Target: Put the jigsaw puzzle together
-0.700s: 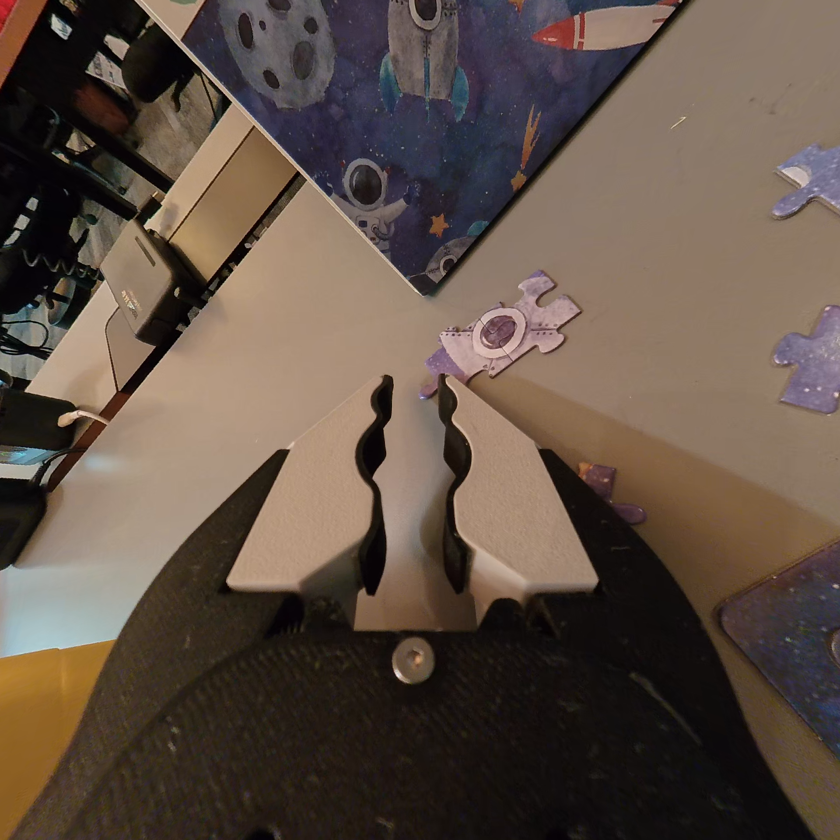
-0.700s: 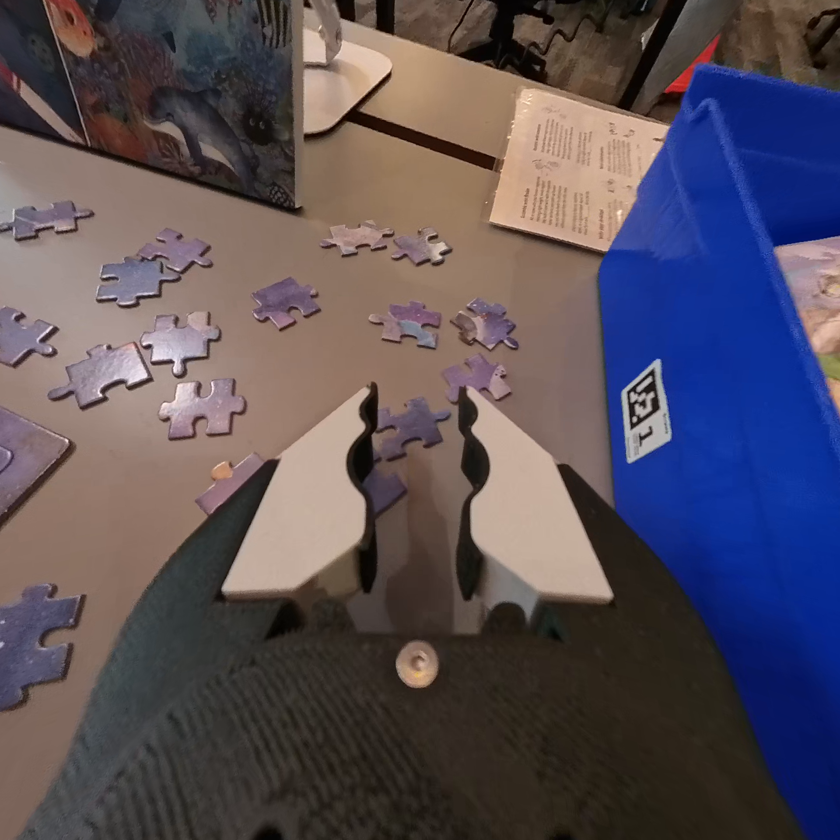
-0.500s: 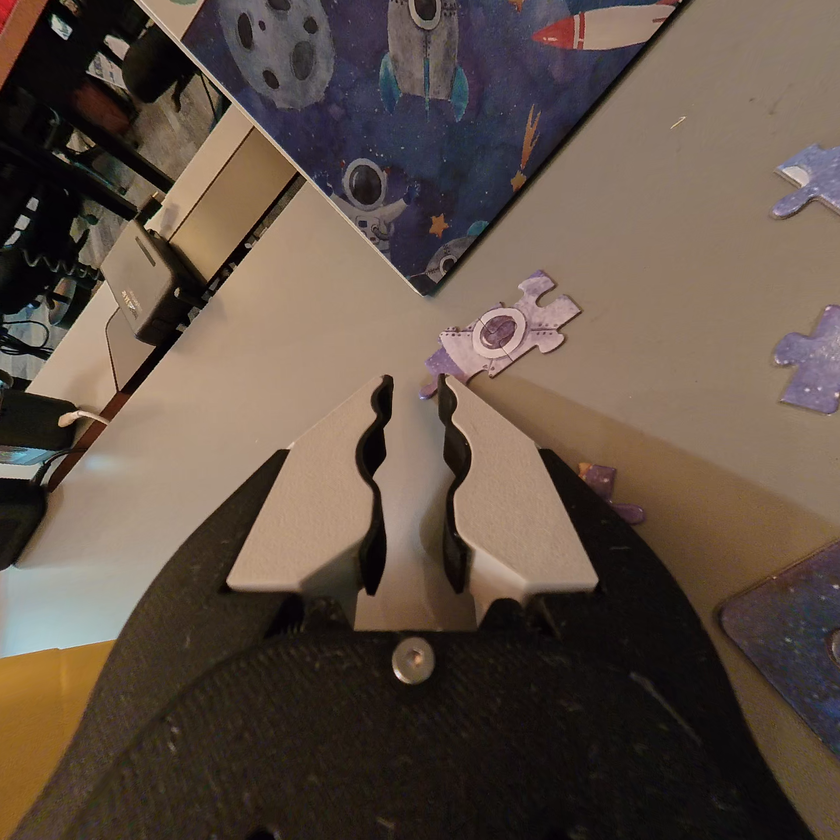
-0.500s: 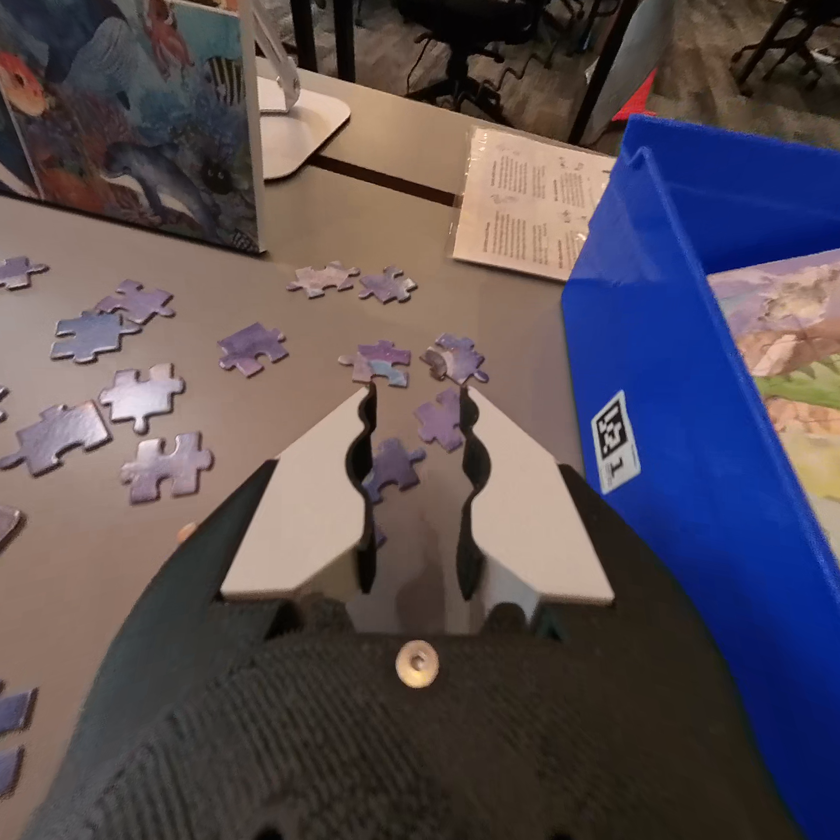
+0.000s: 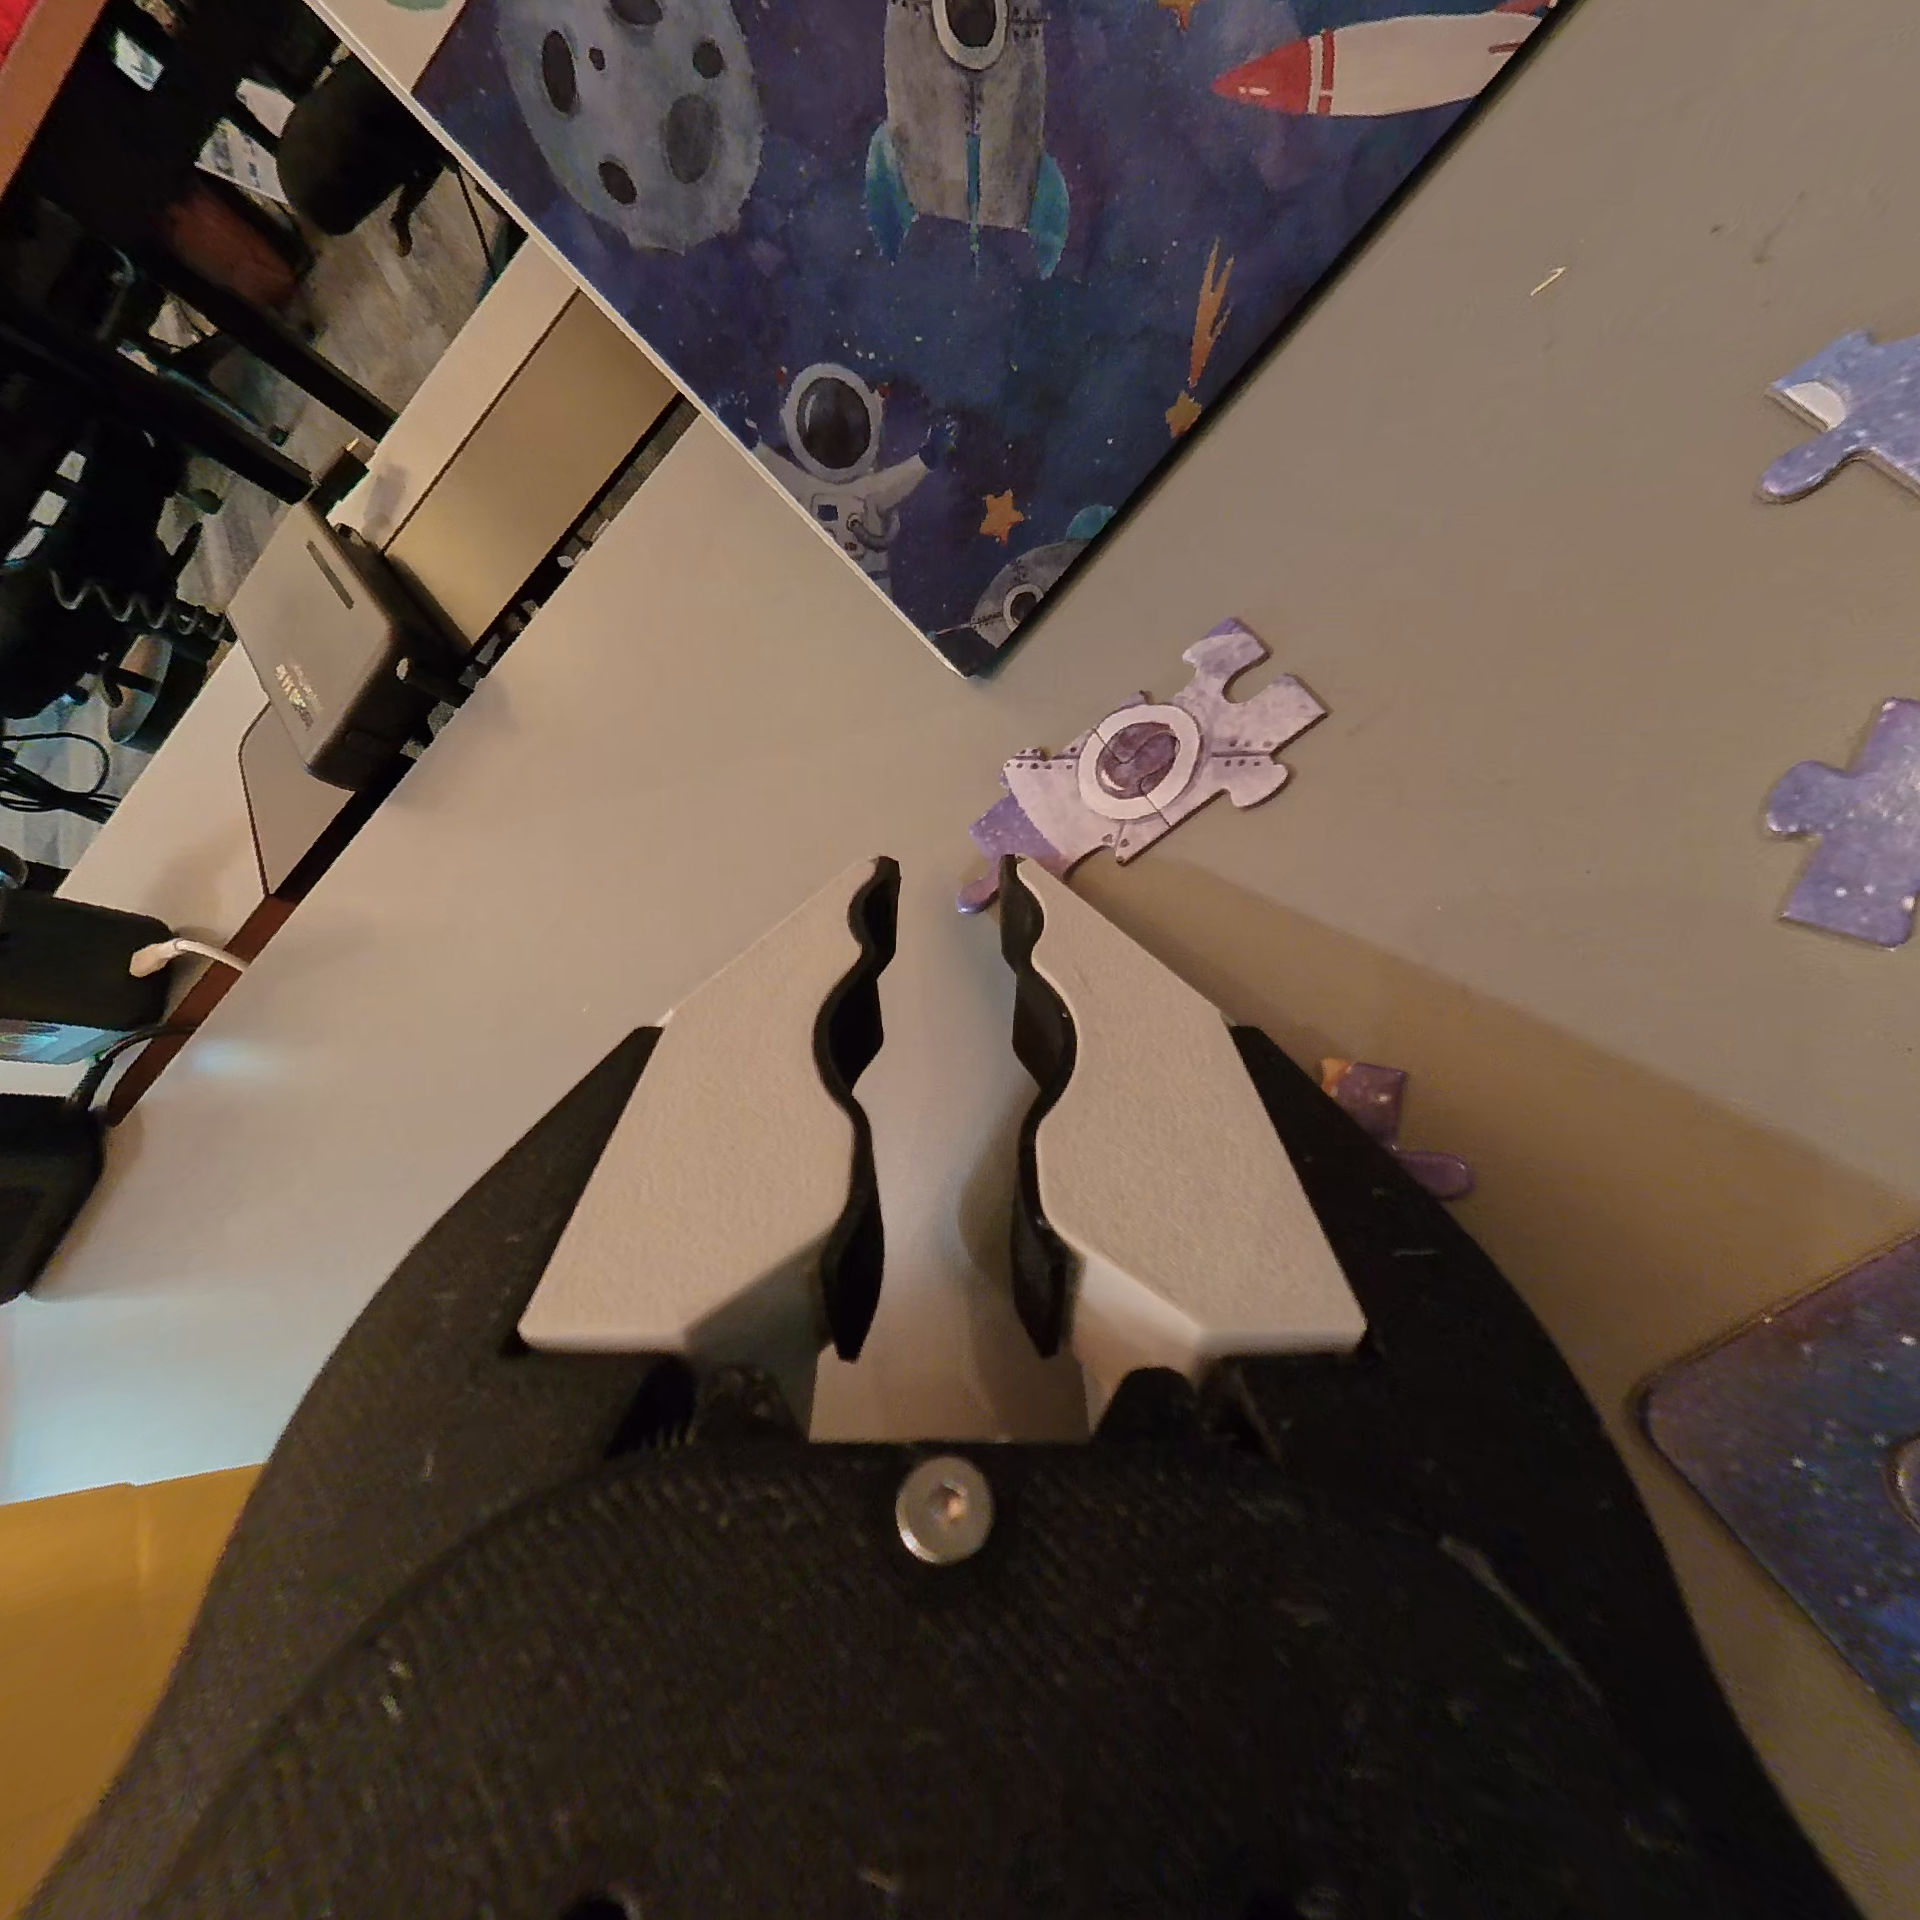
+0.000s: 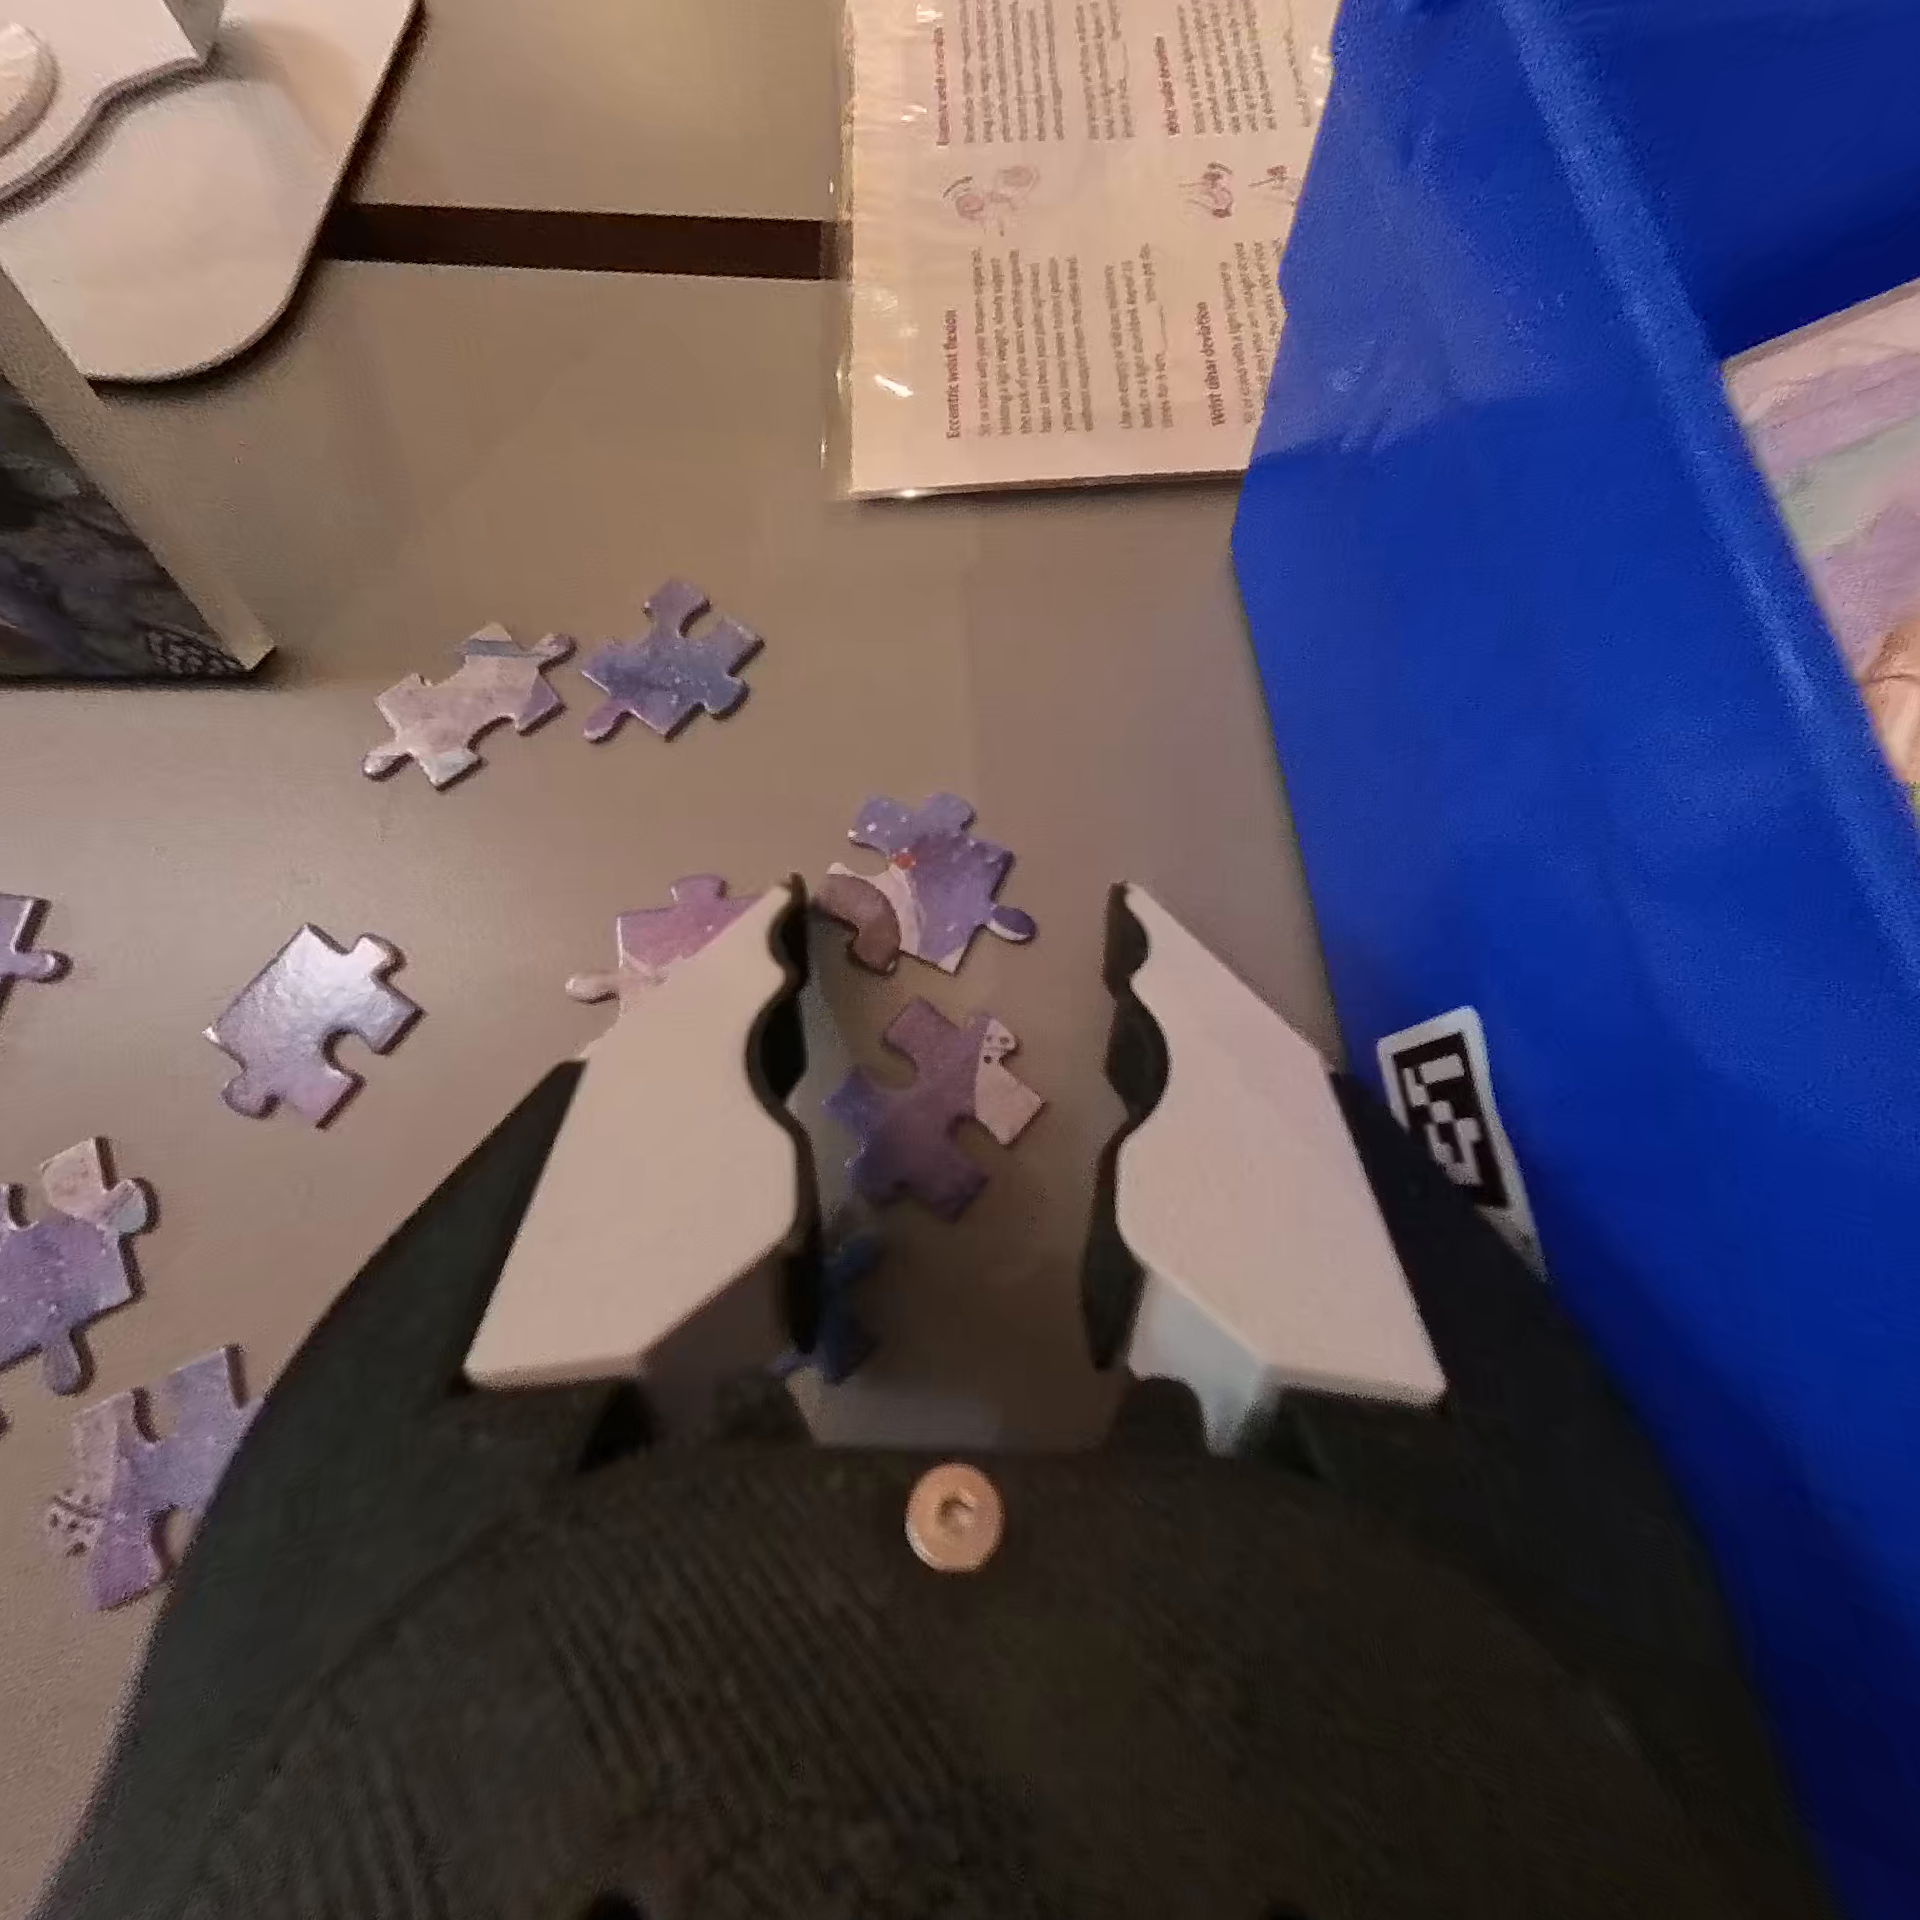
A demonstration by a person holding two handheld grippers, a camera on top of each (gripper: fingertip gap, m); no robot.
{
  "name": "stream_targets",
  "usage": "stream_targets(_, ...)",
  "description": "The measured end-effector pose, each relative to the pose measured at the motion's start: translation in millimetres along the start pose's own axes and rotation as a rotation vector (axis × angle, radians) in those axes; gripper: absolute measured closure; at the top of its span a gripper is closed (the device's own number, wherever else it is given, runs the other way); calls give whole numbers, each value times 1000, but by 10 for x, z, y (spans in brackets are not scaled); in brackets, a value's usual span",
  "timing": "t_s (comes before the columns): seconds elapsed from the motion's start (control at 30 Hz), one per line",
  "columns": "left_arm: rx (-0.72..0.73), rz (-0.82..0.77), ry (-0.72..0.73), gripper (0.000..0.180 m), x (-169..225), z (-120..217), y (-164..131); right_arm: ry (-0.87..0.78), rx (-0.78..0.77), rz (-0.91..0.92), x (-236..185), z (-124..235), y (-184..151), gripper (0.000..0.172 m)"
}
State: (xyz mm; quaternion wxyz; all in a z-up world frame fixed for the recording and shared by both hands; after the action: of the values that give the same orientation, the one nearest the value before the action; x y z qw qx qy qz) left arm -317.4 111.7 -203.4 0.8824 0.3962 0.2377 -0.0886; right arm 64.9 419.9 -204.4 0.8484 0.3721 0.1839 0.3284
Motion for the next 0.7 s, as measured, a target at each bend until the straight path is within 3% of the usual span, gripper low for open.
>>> stream_targets(0.1, 0, -1, 1, 160, 0, 0, -1, 37, 0, 7, -18, 14, -7, 141)
stream_targets(0.17, 0, -1, 1, 160, 0, 0, -1, 53, 1, 15, -25, 24, -11, 148)
stream_targets(0.23, 0, -2, 2, 160, 0, 0, 0, 68, 3, 25, -37, 39, -17, 172)
stream_targets(0.4, 0, -6, 3, 161, 2, 1, -1, 71, 22, 56, -52, 77, -15, 172)
stream_targets(0.53, 0, -6, 3, 161, 3, 0, 0, 71, 3, 68, -50, 45, -24, 147)
stream_targets(0.7, 0, -7, 4, 161, 4, 1, -1, 176, -28, 32, -200, 105, -84, 145)
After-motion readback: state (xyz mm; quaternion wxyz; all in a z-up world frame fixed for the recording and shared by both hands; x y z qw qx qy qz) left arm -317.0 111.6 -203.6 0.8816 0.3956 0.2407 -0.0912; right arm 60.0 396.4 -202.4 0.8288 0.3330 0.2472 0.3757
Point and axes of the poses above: each gripper's, where its closed fingertips meet, z back along the fingers, y out of its top, x = y × z across the jaws, the point moved 3 cm from there along z, back along the fingers, and after that the axes turned 3 degrees about y, right-handed, at the moved point
